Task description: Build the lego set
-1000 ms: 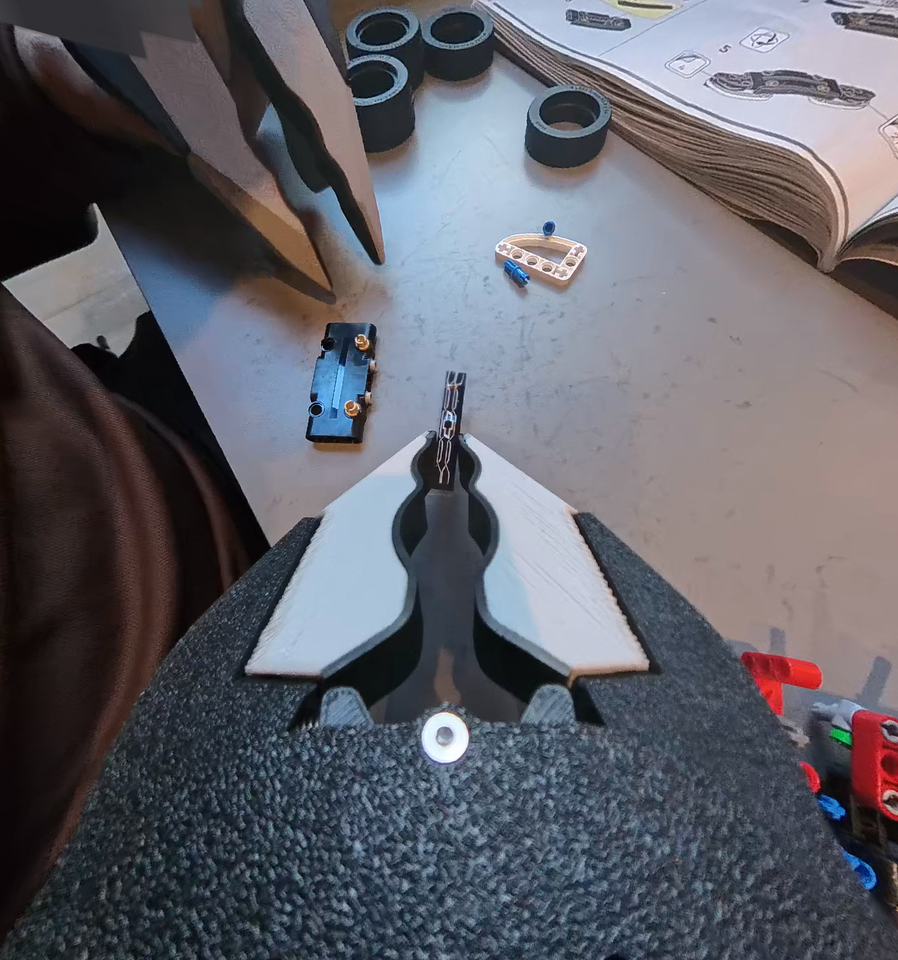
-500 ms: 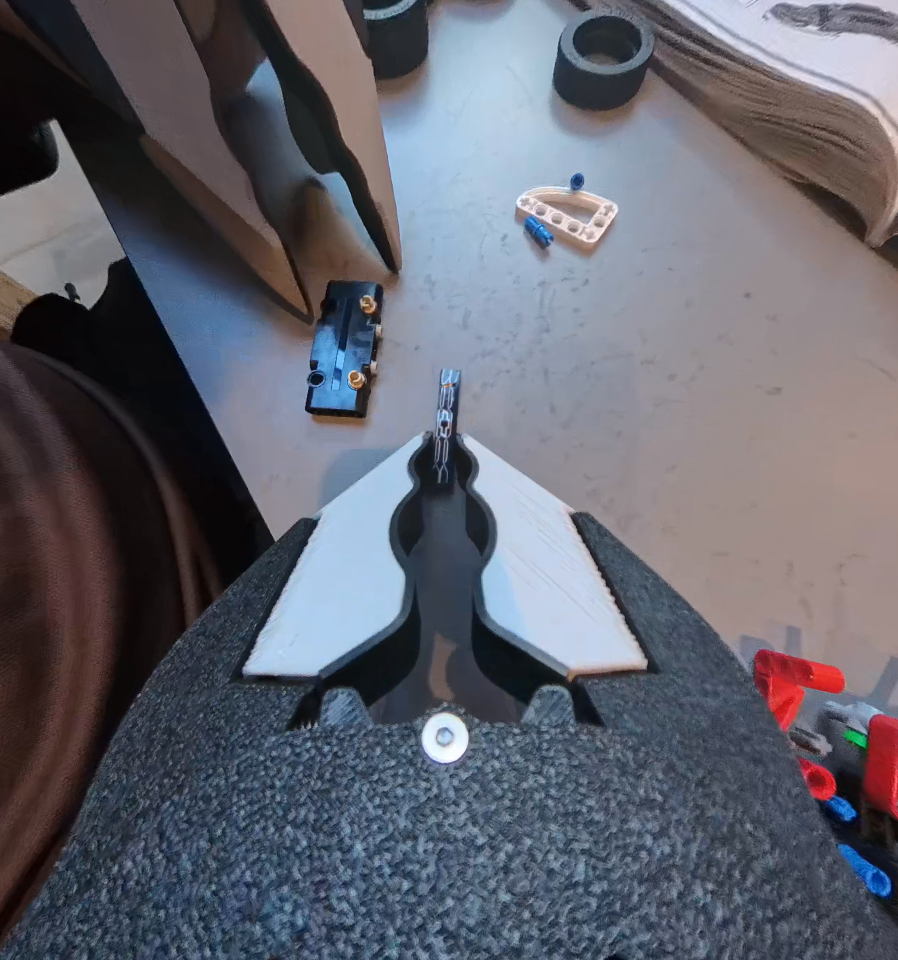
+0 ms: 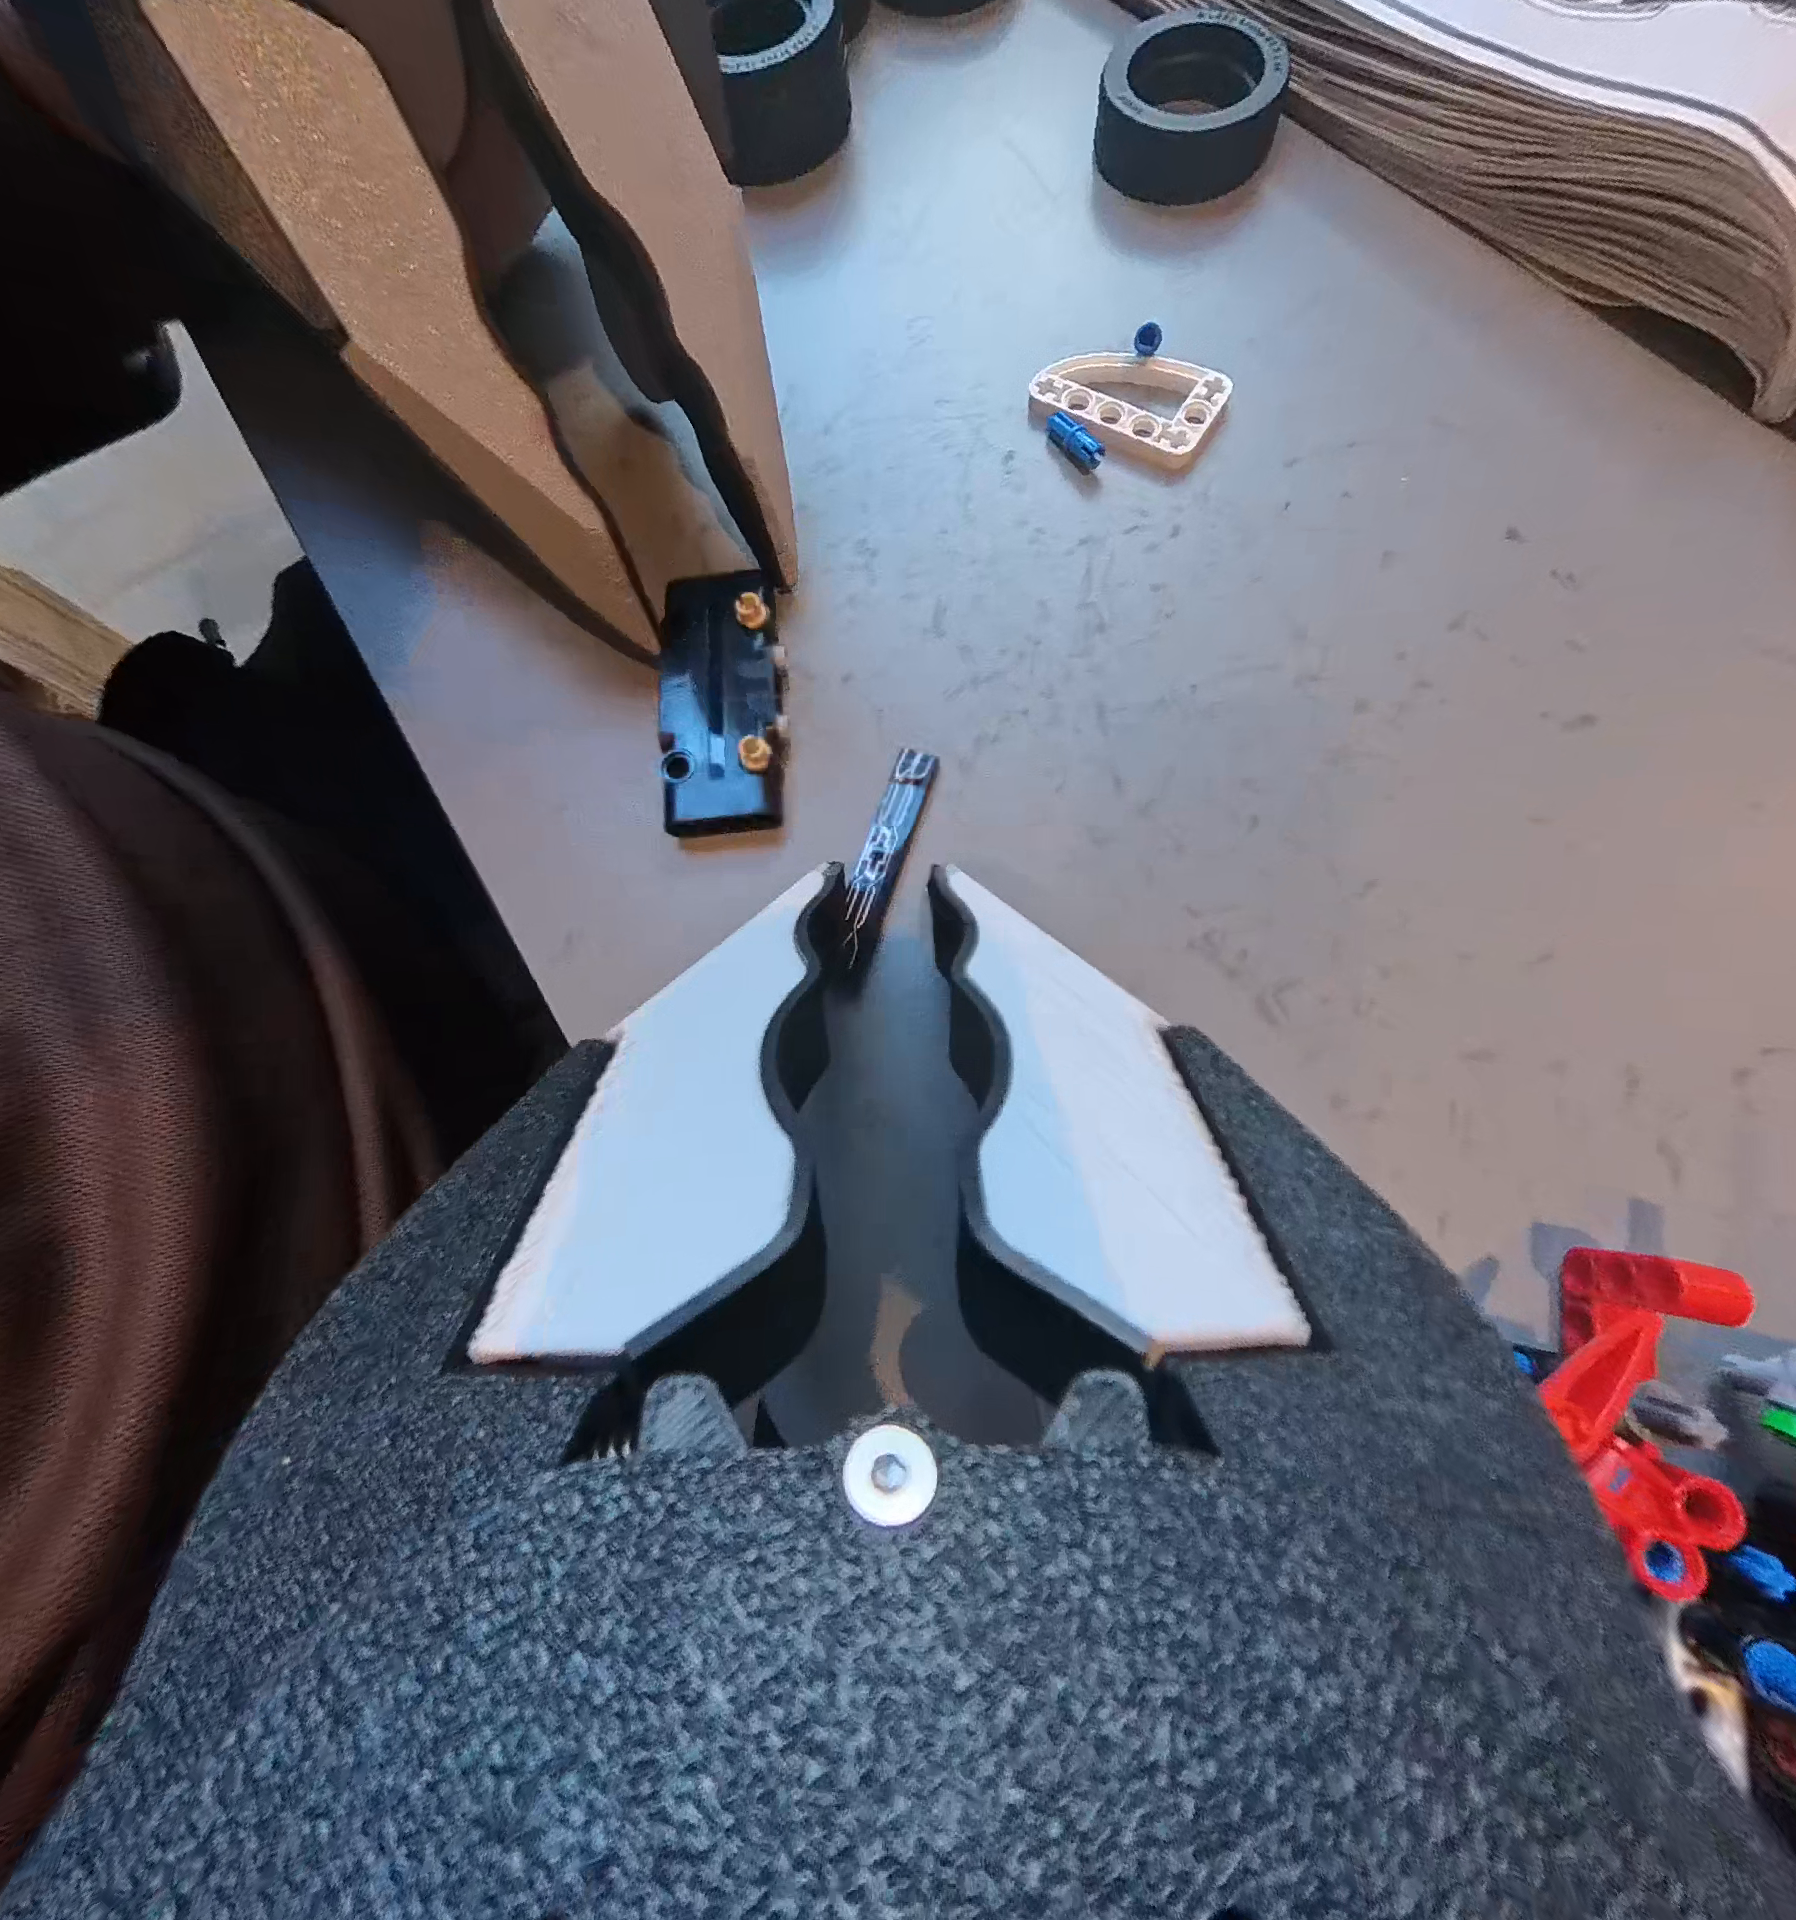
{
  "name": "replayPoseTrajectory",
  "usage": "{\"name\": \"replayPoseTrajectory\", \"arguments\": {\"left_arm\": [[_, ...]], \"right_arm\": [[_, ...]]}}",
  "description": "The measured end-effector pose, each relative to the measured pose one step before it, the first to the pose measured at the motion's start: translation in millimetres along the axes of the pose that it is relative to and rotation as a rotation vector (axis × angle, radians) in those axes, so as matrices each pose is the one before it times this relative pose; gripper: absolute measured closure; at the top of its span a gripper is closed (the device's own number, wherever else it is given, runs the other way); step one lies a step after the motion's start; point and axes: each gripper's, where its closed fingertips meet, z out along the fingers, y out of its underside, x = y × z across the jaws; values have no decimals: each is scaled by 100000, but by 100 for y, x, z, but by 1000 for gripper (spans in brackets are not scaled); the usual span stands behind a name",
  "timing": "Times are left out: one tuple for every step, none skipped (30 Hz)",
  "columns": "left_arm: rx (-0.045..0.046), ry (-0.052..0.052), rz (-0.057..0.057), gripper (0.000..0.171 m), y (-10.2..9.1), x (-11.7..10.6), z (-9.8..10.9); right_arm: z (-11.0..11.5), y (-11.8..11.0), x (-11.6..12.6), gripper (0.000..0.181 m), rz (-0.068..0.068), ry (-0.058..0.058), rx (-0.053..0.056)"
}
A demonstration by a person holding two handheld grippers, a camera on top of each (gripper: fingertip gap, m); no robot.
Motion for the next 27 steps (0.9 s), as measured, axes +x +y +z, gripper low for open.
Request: {"name": "replayPoseTrajectory", "arguments": {"left_arm": [[-32,-721,787,147,-3,-6,5],[48,-1090,1056,147,12,-3,-8],[119,-1382,1387,147,-13,-4,-27],[147,-1652,1763,147,-12,2,-33],[153,-1858,2045,147,-20,8,-19],[239,-2168,2559,147,-31,15,-45],[294,-2100,3249,147,-40,79,-37],[334,-1387,3852,147,-51,222,-20],[343,-1888,4010,147,-53,136,-32],[262,-2619,4469,147,-36,19,-53],[328,-3460,5429,147,-24,-57,-77],[334,-4390,6259,147,34,-133,-93],[303,-4238,6243,147,44,-84,-107],[451,-3654,5196,147,18,4,-125],[129,-2801,4043,147,34,62,-116],[144,-2037,2613,147,11,46,-91],[41,-646,925,148,4,65,-96],[67,822,-1313,148,5,46,-62],[46,2081,-3689,147,4,-45,-50],[107,3454,-5742,142,19,-111,-7],[-746,3399,-7642,135,146,-334,73],[-956,3916,-8238,129,171,-359,131],[-883,5724,-7520,128,114,-23,164],[-1452,5858,-5801,132,111,207,143],[-910,1910,-4051,134,62,-87,128],[-351,-609,-1676,135,75,-199,118],[-1042,-2231,-263,137,127,-320,104]], "right_arm": [[-49,-20,206,160,-1095,2123,-172],[-98,-47,221,156,-1181,2173,143],[-154,-138,122,153,-1036,1452,676],[-251,-400,-48,149,-1173,769,2016],[-304,-653,-392,148,-1525,-829,3149],[-186,-703,-768,149,-1842,-2589,2711],[31,-534,-854,149,-2070,-2586,1308],[320,-249,-588,150,-1832,-936,-448],[519,81,-406,150,-1481,-99,-2172],[603,313,-297,150,-1432,170,-3326],[519,320,-297,150,-1603,-100,-3039],[303,49,-452,152,-1241,-1325,-1061],[52,-118,-335,162,-276,-1233,-15],[31,-2,-35,162,-329,376,-715],[-24,-26,-17,162,-288,414,-134],[-27,8,-8,163,-602,560,-41],[-24,1,-15,163,-1216,735,269],[-20,13,-22,163,-1300,621,360],[-22,46,-19,163,-690,250,42],[-27,39,-69,163,-440,-324,-93],[-20,14,-48,163,-685,-236,136],[-10,19,39,163,-365,103,212],[5,9,29,163,623,-161,128],[10,14,53,162,1504,-166,-71],[34,9,99,162,1870,176,-114],[31,-10,110,162,2187,255,-30],[39,-6,51,162,2546,69,-239]]}}
